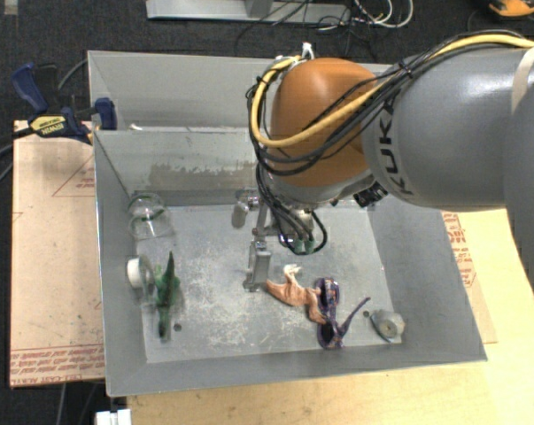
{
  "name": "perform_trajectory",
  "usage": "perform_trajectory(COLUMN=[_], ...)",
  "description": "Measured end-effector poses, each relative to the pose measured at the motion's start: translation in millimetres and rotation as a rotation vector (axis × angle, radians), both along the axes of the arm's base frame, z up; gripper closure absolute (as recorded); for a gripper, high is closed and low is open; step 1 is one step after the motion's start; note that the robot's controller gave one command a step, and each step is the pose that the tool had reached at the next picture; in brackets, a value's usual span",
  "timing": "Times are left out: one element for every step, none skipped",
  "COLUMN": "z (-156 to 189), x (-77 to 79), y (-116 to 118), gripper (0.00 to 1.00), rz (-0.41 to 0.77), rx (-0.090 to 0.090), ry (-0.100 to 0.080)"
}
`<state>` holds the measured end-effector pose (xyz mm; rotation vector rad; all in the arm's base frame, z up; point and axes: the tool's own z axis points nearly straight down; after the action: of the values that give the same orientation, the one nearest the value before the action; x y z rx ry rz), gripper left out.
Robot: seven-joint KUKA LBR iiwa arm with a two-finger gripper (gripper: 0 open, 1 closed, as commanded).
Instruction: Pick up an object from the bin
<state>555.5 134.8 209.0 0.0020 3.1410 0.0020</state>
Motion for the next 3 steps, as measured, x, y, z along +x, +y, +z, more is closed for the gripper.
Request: perform_trajectory(z=[0, -65, -58], x=[0.0, -24.4, -30.6], y=[0, -57, -59], gripper=[0.0, 0.0, 0.0], rz=[0.0, 0.041, -0.164], rx=[0.0, -0.002, 0.001], ry=[0.0, 0.004, 0.0])
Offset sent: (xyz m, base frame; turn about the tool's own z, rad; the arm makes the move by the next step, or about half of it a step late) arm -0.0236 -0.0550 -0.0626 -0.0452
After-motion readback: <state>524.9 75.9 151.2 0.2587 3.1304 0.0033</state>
